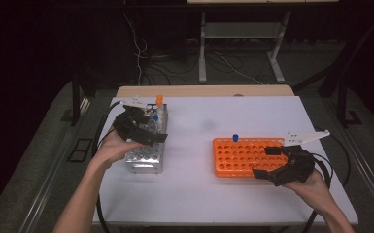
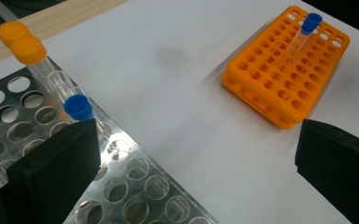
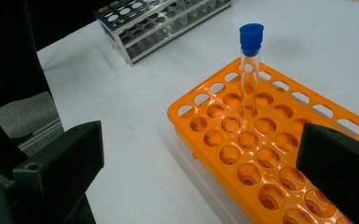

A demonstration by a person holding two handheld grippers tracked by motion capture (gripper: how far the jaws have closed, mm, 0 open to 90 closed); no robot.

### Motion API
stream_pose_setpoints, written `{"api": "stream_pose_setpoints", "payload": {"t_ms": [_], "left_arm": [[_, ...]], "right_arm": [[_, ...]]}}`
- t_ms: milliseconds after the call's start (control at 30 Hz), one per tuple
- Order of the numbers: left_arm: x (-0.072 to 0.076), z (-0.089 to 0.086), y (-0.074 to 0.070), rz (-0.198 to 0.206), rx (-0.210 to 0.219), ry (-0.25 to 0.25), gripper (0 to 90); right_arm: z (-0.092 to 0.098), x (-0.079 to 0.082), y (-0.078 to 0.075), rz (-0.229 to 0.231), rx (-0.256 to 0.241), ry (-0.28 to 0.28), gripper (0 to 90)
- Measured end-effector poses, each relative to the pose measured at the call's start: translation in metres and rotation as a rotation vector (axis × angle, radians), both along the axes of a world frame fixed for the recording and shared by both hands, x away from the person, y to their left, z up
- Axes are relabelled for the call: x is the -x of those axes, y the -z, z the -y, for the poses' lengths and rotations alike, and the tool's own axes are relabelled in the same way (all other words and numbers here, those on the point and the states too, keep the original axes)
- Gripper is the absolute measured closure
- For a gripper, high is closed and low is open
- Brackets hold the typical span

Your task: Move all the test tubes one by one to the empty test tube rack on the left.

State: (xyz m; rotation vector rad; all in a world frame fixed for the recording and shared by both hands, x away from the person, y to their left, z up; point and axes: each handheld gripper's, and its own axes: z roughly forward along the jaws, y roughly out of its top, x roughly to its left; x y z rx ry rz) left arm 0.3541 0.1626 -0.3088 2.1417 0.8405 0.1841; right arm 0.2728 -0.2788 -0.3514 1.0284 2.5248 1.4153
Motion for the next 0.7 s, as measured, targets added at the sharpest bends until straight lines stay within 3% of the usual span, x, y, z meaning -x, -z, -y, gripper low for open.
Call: {"api": "stream_pose_setpoints", "payload": {"t_ms": [700], "left_arm": [[0.043, 0.001, 0.017, 0.04, 0.072, 0.033, 0.0]], "right_arm": [[-0.006, -0.034, -0.01, -0.008, 0.041, -0.006, 0.4]]}}
